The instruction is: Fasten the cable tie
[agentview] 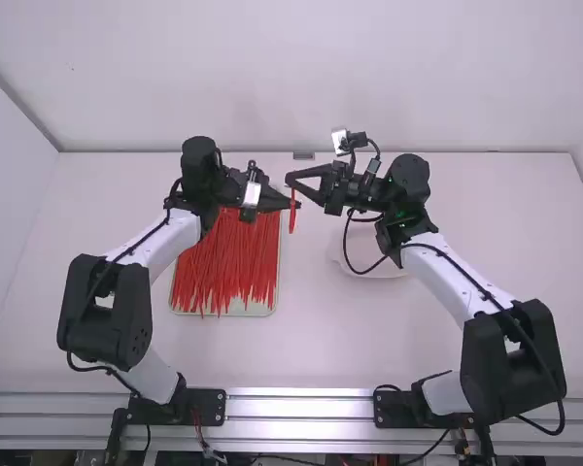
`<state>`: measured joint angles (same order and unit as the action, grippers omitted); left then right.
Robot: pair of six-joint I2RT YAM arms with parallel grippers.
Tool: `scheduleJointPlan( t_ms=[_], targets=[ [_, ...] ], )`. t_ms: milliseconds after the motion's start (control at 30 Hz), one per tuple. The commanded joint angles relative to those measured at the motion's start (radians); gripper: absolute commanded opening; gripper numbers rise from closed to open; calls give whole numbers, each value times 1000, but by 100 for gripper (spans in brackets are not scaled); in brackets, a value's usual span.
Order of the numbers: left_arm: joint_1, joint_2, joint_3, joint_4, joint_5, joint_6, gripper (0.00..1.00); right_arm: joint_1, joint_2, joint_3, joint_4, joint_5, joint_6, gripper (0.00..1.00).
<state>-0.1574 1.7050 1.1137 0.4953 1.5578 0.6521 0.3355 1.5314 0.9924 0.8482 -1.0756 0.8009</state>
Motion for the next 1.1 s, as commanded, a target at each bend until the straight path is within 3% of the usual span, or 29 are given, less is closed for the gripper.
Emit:
scheduleJointPlan(
  t_ms=[0, 333, 533, 633, 833, 1067],
  targets=[
    [-6, 4, -9, -28, -51, 37, 2, 6, -18, 29, 31, 2, 6, 0],
    [-6, 4, -9, -269, -55, 264, 2, 6, -18, 29, 31, 2, 4, 0],
    [-7, 5, -10, -571, -85, 535, 2, 6, -18, 29, 31, 2, 4, 0],
    [-7, 5, -23, -636, -81, 603, 2, 6, -18, 29, 31, 2, 4, 0],
    [-7, 5, -112, -563, -73, 620, 2, 6, -18, 29, 31, 0, 11, 0],
    [-6, 5, -264, -262, -86, 431, 2, 6, -18, 29, 31, 1, 10, 0]
  ],
)
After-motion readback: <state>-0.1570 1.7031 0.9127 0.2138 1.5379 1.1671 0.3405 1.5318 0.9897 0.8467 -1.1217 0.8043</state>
